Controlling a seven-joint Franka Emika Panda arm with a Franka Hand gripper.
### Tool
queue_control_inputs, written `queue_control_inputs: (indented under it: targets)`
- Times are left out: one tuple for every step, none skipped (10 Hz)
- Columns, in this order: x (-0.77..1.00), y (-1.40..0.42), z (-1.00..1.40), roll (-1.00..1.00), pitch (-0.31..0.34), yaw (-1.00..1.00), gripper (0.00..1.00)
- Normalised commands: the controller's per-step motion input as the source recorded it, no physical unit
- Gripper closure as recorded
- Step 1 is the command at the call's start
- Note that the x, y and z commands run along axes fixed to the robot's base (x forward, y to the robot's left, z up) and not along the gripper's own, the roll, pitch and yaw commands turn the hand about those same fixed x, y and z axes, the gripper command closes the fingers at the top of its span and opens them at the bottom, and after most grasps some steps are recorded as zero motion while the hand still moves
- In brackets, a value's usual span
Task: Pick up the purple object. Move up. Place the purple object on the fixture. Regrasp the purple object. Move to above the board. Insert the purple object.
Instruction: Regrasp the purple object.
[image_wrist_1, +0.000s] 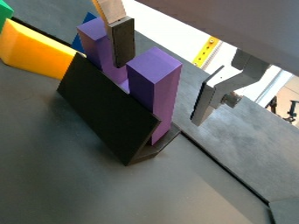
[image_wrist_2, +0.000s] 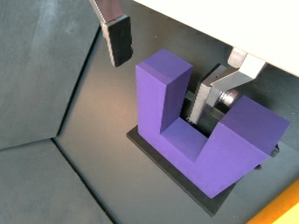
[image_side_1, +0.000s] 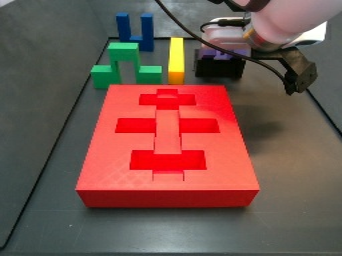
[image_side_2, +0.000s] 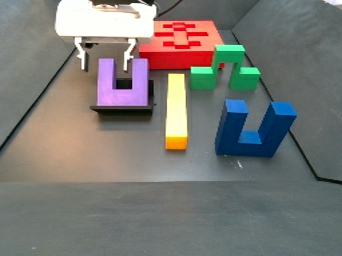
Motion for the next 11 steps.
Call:
queue_control_inputs:
  targets:
    - [0.0, -0.01, 0.0, 0.03, 0.0, 0.0, 0.0]
    - [0.0, 0.0, 0.0, 0.17, 0.0, 0.0, 0.0]
    - [0.0, 0.0, 0.0, 0.23, 0.0, 0.0, 0.0]
    - [0.0, 0.0, 0.0, 0.0, 0.0, 0.0, 1.0]
    - [0.0, 0.0, 0.0, 0.0, 0.0, 0.0, 1.0]
    - [0.0, 0.0, 0.0, 0.0, 0.0, 0.0, 1.0]
    - [0.0, 0.0, 0.0, 0.0, 0.0, 0.0, 1.0]
    - [0.0, 0.0, 0.0, 0.0, 0.0, 0.0, 1.0]
    - [0.0, 0.0, 0.0, 0.0, 0.0, 0.0, 1.0]
    - [0.0, 0.0, 0.0, 0.0, 0.0, 0.0, 1.0]
    - [0.0, 0.0, 0.0, 0.0, 0.0, 0.0, 1.0]
